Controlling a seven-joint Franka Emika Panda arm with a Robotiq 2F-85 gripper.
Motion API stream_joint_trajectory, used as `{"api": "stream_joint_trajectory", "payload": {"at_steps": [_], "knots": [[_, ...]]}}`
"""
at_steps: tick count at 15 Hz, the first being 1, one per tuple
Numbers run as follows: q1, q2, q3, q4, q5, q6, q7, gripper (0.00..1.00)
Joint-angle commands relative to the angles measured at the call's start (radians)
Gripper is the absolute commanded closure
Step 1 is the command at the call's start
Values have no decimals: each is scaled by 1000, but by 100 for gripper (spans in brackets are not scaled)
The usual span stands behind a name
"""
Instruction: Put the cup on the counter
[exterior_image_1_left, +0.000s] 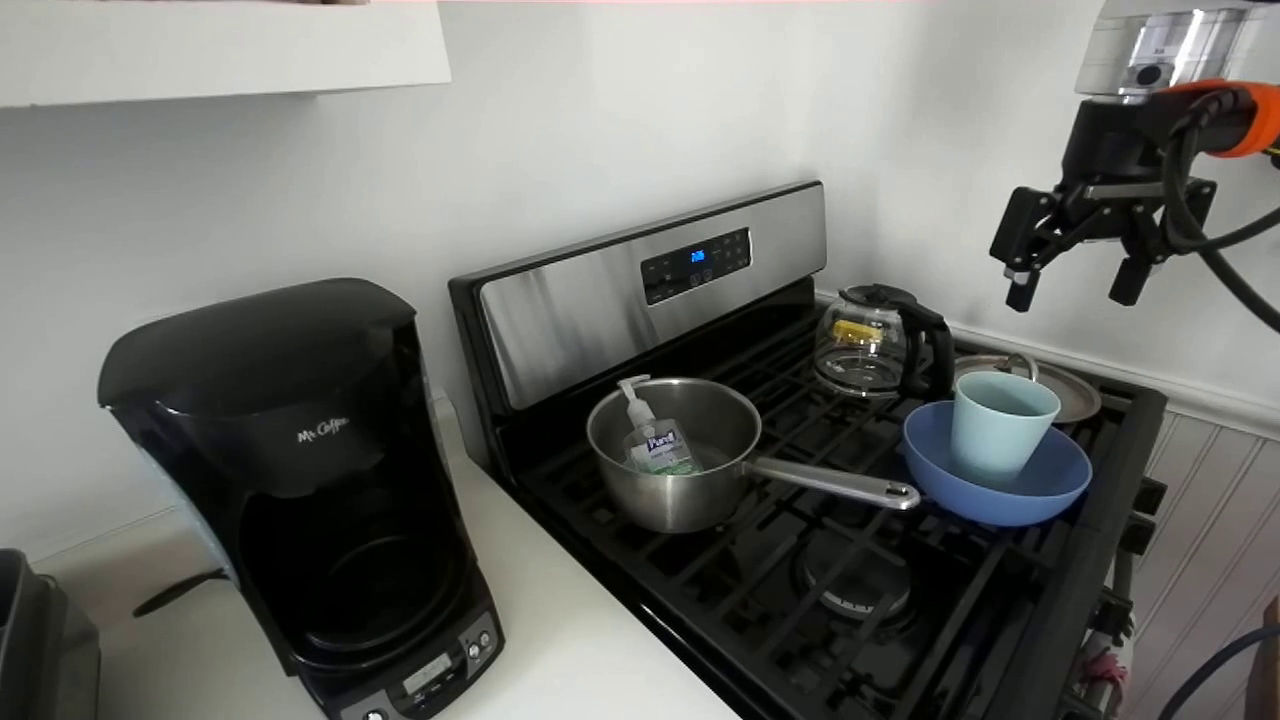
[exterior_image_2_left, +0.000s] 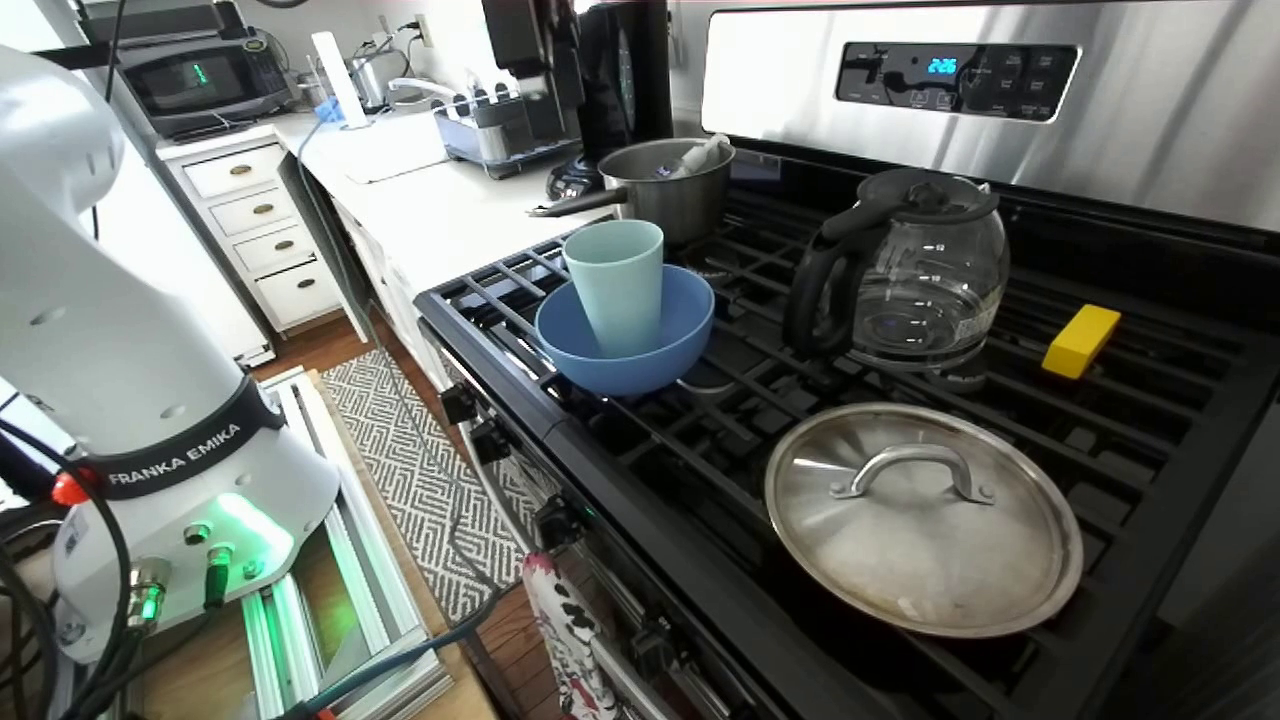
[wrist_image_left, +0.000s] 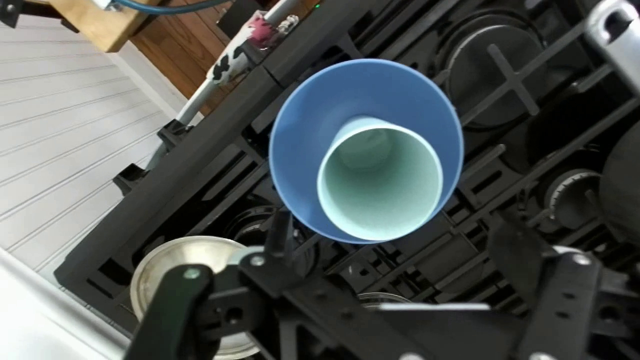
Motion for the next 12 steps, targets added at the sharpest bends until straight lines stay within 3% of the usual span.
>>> {"api": "stream_joint_trajectory", "payload": {"at_steps": [1, 12], "knots": [[-45, 34, -63, -14, -55, 28, -83, 0], [-49, 185, -123, -58, -30, 166, -143, 0]]}}
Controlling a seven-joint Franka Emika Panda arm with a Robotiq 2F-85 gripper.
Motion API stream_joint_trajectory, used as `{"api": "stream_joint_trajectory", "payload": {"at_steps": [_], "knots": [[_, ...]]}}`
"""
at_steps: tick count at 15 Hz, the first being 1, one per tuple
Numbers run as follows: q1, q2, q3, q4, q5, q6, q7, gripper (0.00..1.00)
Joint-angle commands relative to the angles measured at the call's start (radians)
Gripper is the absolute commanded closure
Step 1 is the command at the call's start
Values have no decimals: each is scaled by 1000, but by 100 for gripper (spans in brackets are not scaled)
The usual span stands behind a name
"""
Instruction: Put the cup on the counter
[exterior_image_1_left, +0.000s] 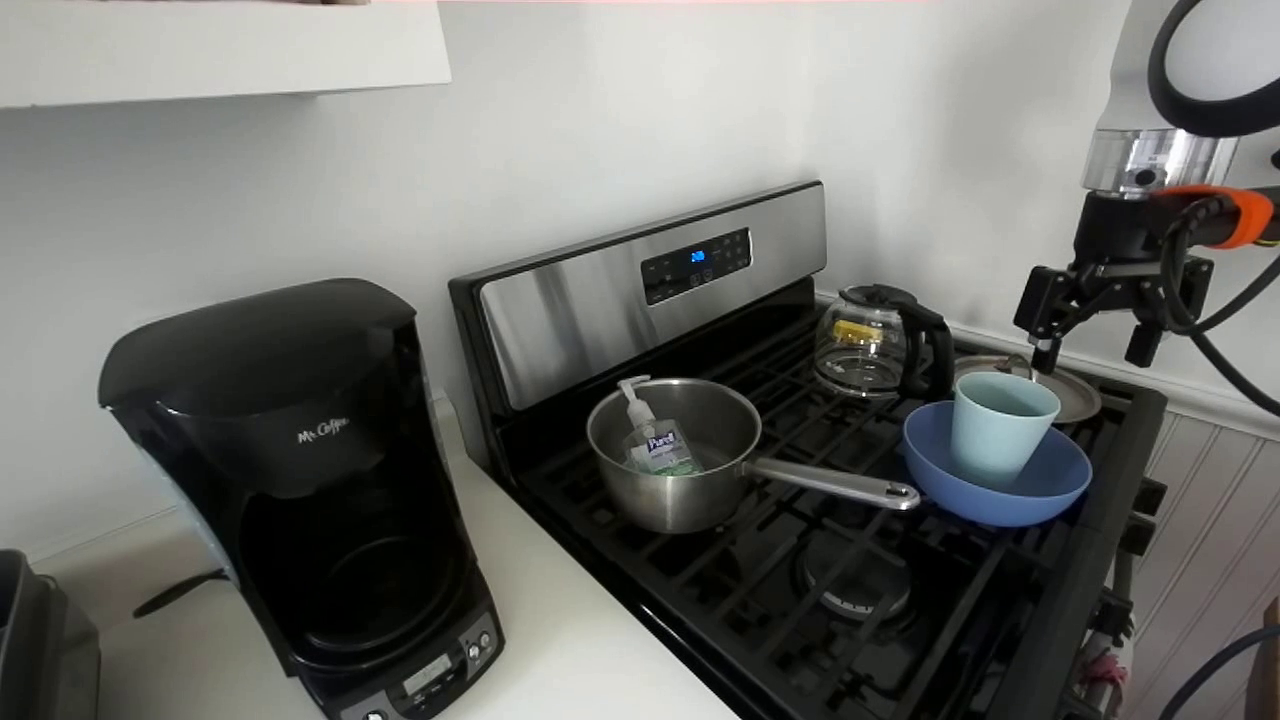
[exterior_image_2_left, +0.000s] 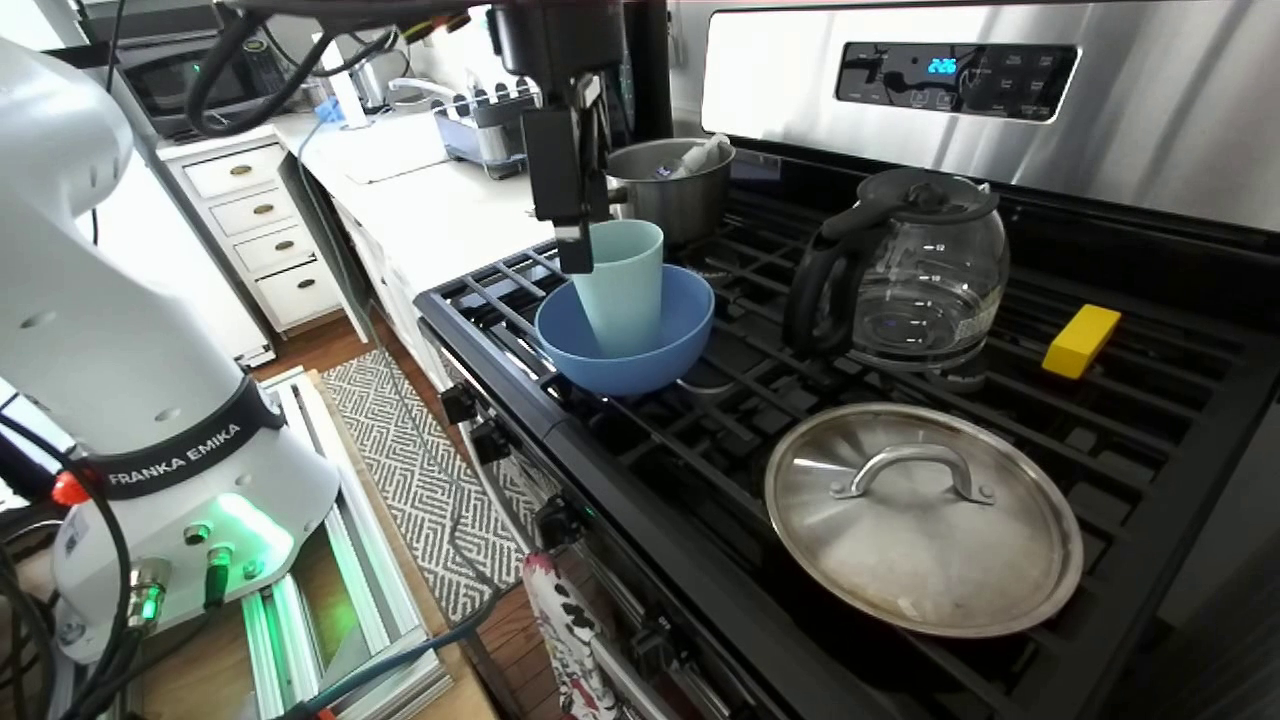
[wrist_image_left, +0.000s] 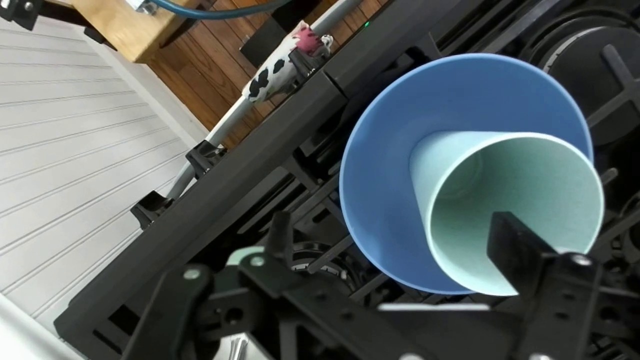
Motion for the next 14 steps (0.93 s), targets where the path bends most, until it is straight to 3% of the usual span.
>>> {"api": "stream_joint_trajectory", "payload": {"at_steps": [1, 8, 9, 10, 14], "knots": [[10, 40, -15, 4, 18, 36, -28, 0], [20, 74, -14, -1, 18, 46, -30, 0], [20, 80, -14, 0, 18, 46, -30, 10], [21, 85, -14, 0, 18, 47, -29, 26], [30, 105, -11, 4, 28, 53, -24, 56]]}}
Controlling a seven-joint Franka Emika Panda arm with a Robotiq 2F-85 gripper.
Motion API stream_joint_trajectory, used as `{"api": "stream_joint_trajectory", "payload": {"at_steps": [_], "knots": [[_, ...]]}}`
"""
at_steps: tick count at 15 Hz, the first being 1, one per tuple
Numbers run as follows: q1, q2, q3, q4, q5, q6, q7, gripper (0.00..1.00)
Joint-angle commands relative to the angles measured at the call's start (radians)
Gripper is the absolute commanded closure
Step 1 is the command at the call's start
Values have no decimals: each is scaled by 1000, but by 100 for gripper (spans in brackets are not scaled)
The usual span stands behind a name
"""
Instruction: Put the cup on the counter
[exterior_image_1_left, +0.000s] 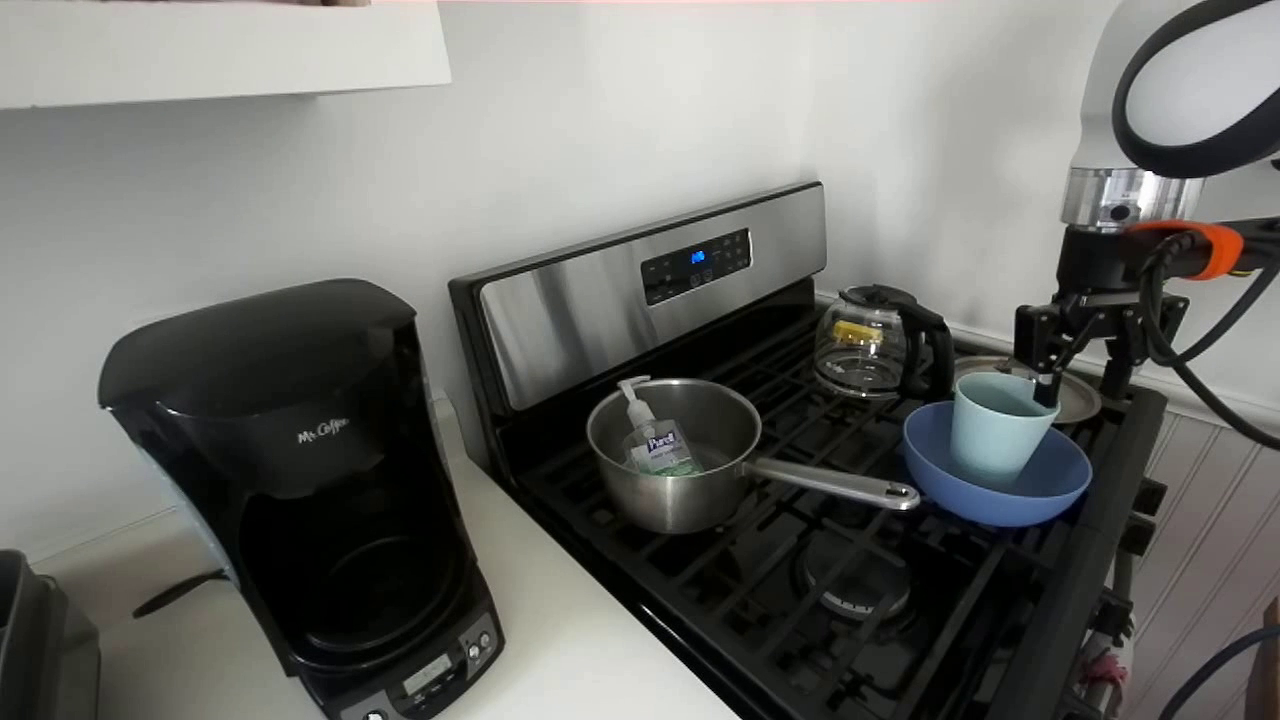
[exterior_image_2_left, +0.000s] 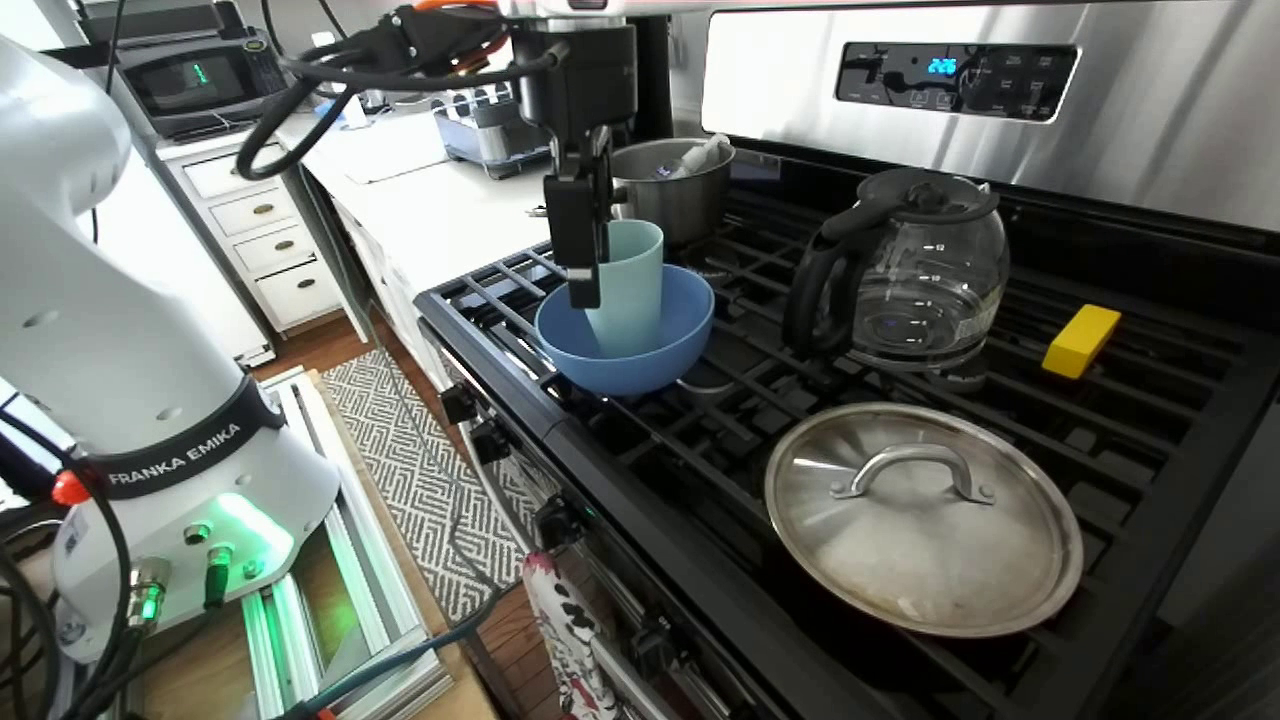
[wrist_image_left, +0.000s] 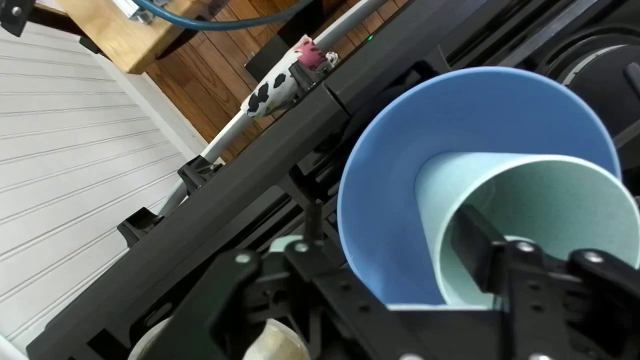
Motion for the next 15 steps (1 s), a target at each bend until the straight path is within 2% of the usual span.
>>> {"api": "stream_joint_trajectory", "payload": {"at_steps": [1, 3, 6, 8, 11, 15], "knots": [[20, 27, -5, 6, 26, 24, -12, 62], [27, 33, 0, 5, 25, 31, -7, 73], [38, 39, 7, 6, 24, 43, 3, 97], [44, 34, 13, 6, 27, 58, 18, 100], [61, -8, 27, 6, 52, 60, 23, 99], [91, -145, 58, 28, 95, -64, 26, 99]]}}
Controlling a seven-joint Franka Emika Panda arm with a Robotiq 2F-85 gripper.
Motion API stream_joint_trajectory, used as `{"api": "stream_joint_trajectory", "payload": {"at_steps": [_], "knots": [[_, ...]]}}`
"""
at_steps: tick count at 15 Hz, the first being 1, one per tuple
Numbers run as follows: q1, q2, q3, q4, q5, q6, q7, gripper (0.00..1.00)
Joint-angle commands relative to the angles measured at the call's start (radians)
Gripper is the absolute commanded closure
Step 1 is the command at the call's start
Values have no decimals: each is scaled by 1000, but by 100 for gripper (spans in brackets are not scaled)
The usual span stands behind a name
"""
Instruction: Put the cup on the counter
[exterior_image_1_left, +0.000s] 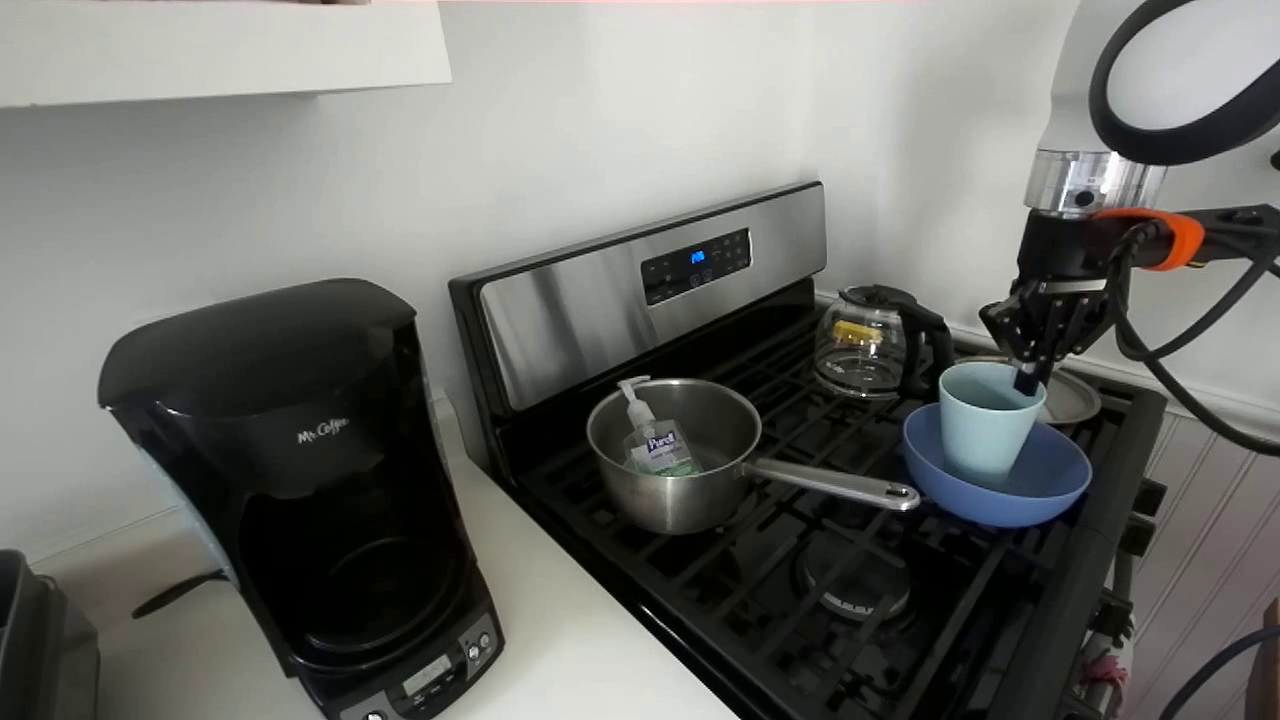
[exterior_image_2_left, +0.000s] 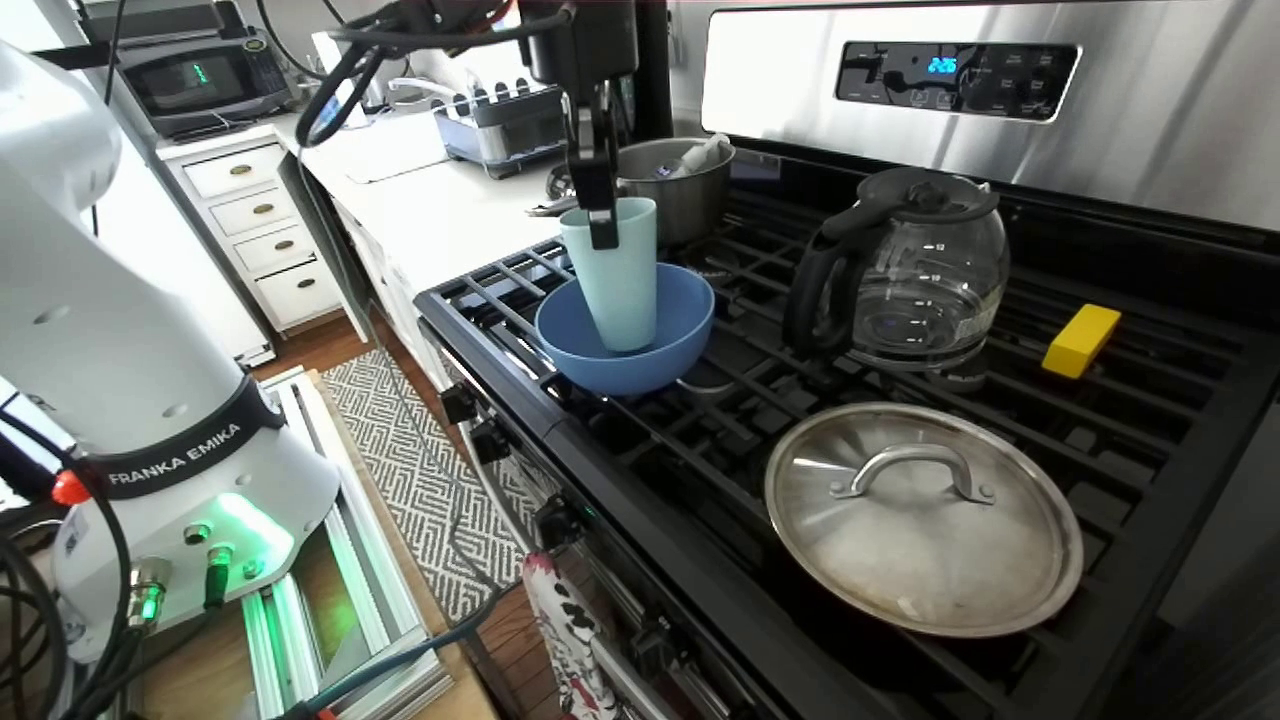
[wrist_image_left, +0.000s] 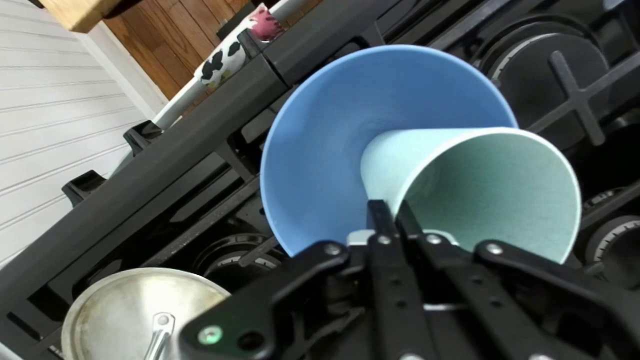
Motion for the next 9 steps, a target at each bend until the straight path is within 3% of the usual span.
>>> {"api": "stream_joint_trajectory", "payload": {"at_steps": [1, 5, 9], "knots": [[28, -166, 33, 18, 57, -124, 20, 99], [72, -334, 121, 28, 49, -156, 32, 99], [232, -336, 170, 51, 194, -269, -23, 99]]}}
